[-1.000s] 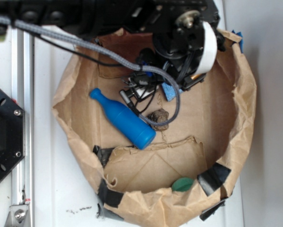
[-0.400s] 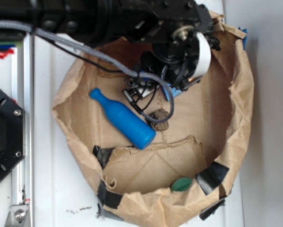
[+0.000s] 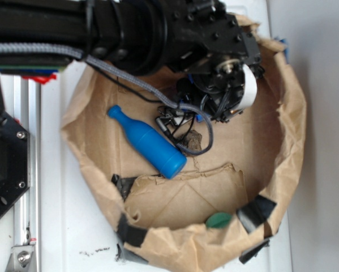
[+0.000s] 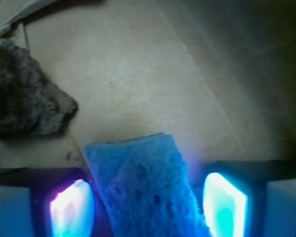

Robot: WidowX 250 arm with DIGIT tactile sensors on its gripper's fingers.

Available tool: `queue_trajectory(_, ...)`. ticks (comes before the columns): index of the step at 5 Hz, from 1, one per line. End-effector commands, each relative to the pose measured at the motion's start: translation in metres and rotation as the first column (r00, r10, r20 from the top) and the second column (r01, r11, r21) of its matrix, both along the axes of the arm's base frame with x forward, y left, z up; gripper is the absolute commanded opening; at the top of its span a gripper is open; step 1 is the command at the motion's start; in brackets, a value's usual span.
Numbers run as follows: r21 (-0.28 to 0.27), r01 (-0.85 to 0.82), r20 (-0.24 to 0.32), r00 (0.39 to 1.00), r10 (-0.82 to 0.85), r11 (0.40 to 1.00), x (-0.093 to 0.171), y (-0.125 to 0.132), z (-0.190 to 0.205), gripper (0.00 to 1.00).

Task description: Grab the blue sponge.

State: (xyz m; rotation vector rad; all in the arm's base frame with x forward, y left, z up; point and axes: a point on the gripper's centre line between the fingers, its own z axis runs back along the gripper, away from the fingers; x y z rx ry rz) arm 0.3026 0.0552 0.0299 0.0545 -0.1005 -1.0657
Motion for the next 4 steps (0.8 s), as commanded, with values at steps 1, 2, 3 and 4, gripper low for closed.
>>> queue_trajectory(1, -0.017, 0.002, 0.039, 0.999, -0.001, 1.0, -0.002, -0.004, 0.018, 0.0)
queue_trajectory(2, -0.047, -0.028, 0.053, 0.998, 0.03, 0.999, -0.004, -0.005, 0.044, 0.0)
queue_trajectory(3, -0.09, -0.096, 0.083, 0.991, 0.104, 0.991, -0.007, -0.011, 0.073, 0.0)
queue_trajectory(4, -0.189, -0.265, 0.067, 0.957, 0.282, 0.946, -0.017, -0.029, 0.117, 0.0)
